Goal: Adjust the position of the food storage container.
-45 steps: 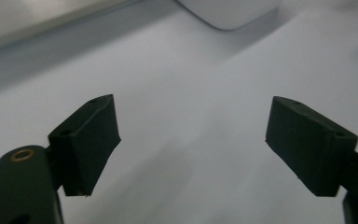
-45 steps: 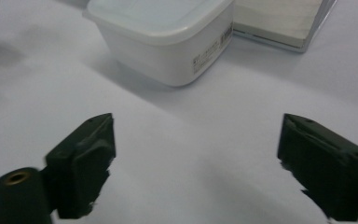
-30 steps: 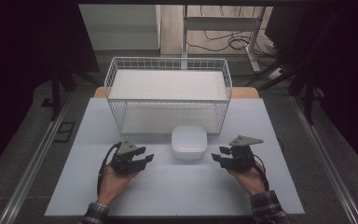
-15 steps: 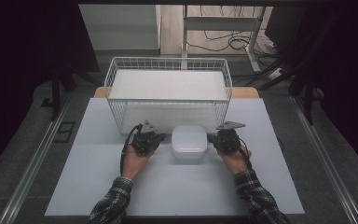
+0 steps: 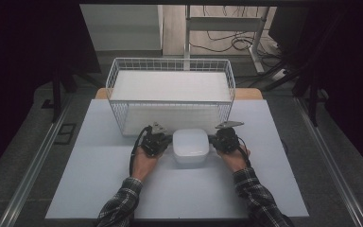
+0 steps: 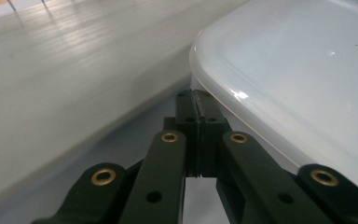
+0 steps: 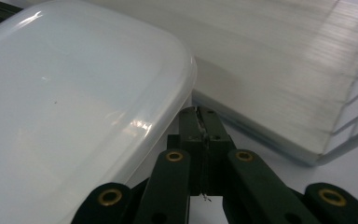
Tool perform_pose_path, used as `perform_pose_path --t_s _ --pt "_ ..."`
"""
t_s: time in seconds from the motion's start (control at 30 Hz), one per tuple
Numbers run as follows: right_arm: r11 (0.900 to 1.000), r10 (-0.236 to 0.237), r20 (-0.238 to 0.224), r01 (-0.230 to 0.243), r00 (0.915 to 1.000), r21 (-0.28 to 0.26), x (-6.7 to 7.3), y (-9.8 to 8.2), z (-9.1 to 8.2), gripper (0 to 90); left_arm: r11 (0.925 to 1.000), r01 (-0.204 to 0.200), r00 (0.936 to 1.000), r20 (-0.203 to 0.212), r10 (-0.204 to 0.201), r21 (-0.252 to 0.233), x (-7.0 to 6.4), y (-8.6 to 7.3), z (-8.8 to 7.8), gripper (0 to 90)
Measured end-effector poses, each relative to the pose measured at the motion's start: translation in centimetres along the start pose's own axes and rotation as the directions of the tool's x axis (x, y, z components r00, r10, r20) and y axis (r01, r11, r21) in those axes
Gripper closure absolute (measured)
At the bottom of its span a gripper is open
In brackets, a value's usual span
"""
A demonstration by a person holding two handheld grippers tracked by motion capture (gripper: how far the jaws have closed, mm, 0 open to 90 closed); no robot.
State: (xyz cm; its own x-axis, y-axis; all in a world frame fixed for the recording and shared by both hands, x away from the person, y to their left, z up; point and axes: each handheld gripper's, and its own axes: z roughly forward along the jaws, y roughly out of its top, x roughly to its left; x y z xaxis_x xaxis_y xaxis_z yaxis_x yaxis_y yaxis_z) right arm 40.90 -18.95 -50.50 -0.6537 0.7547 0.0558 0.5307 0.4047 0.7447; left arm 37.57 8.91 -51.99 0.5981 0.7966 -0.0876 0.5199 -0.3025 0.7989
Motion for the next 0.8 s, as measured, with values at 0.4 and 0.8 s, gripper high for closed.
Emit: perform_pose_path --t_s 0.4,0.8 --pt "0.998 -0.052 -0.097 0.056 0.9939 0.030 3.6 -0.9 -1.4 88.9 0.9995 -0.006 1.0000 0.006 0.005 0.030 -0.7 -3.1 -4.3 90.0" --pt "0.994 -0.092 -0.146 0.100 0.9850 0.047 6.4 -2.1 -2.6 88.7 0.9995 0.013 0.9998 0.016 -0.013 0.030 -1.3 -5.2 -6.6 90.0"
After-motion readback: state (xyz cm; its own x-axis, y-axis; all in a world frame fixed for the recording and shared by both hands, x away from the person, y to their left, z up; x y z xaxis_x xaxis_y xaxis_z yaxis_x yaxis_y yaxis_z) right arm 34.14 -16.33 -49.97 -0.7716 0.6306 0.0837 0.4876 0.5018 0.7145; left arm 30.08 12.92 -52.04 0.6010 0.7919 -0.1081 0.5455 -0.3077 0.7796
